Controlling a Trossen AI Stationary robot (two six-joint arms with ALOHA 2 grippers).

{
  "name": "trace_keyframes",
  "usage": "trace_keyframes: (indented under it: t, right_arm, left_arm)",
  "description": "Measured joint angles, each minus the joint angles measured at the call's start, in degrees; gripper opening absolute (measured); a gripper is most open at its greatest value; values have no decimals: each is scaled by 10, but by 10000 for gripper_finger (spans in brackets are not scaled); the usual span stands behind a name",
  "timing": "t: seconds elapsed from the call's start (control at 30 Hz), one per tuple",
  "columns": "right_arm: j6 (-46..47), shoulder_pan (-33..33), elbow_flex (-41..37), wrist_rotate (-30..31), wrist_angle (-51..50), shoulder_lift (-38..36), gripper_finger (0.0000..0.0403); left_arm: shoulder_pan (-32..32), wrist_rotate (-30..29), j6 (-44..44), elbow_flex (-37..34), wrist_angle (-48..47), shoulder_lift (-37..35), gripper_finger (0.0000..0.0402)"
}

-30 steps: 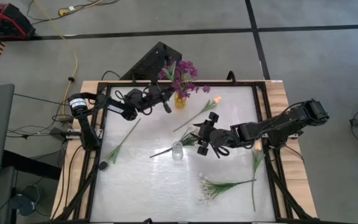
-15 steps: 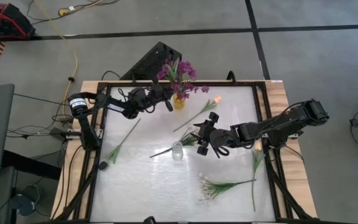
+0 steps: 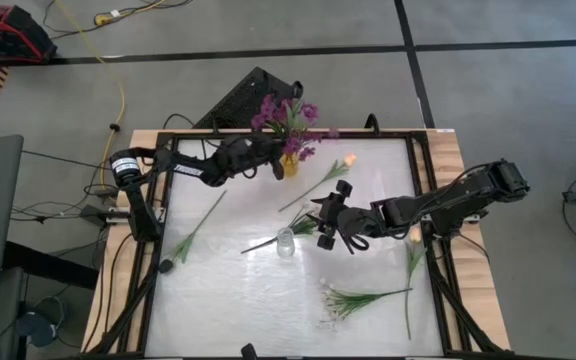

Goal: Sort flowers into vase by color
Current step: Put the right black flower into the yellow vase

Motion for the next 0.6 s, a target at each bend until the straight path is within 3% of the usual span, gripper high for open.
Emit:
trace_keyframes:
  t: [0.33,0.6]
  right_arm:
    - [-15,0,0,0,-1,0,214]
    - [-15,0,0,0,-1,0,214]
  left_arm:
    - [0,0,0,0,-21,0,3]
    - [0,1,5,0,-24,0,37]
